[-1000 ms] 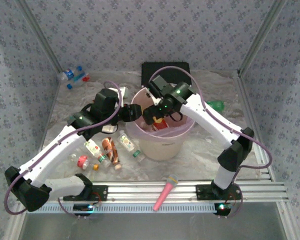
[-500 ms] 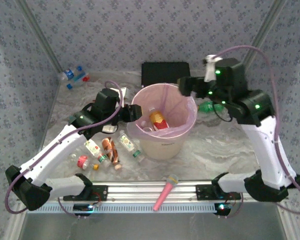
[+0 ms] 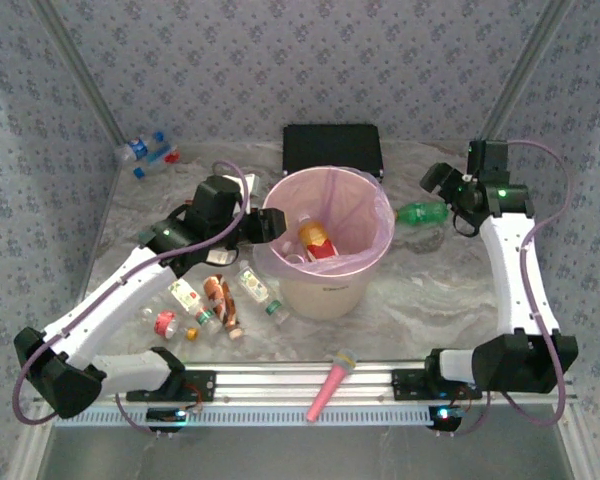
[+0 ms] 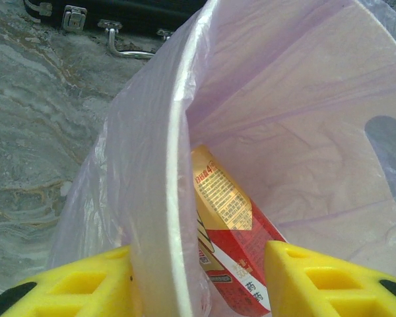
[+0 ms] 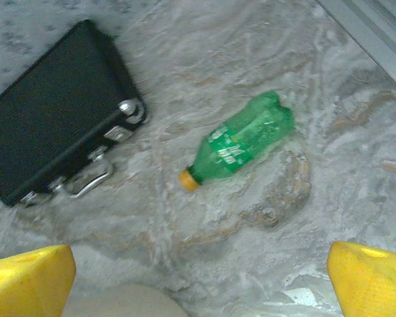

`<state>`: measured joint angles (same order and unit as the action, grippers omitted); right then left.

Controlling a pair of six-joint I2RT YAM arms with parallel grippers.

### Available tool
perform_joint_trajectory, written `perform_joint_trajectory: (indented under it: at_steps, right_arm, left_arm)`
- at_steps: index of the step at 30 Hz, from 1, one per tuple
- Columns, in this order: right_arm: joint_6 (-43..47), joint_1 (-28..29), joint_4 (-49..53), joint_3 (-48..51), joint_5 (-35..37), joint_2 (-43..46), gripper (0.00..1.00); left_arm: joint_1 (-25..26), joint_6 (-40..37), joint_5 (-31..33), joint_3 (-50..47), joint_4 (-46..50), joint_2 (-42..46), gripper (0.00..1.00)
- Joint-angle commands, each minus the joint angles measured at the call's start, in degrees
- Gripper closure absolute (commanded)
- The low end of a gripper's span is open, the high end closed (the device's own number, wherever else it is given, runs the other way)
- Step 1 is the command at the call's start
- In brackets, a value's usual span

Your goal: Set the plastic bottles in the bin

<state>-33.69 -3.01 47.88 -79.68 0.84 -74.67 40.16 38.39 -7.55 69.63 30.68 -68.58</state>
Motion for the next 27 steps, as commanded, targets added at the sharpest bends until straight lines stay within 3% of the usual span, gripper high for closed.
perform_joint_trajectory:
  at_steps: [1,14,27]
  right_arm:
    - [-6.95,-1.42,-6.05,2.98,4.54,-1.81,0.0]
    - [-18.33,-1.2,-18.0,8.22,6.6,-16.08,0.0]
    - [-29.54,1.42,-26.67,6.41,7.03,-30.36,0.0]
  left_arm:
    - [0.26,-1.13,-0.36,1.04,0.38,-0.64,0.51]
    - [0.27,-0.96,0.16,1.04,1.05,-1.03,0.51]
    - [0.1,-1.34,0.12,1.52,1.56,-1.82,0.5]
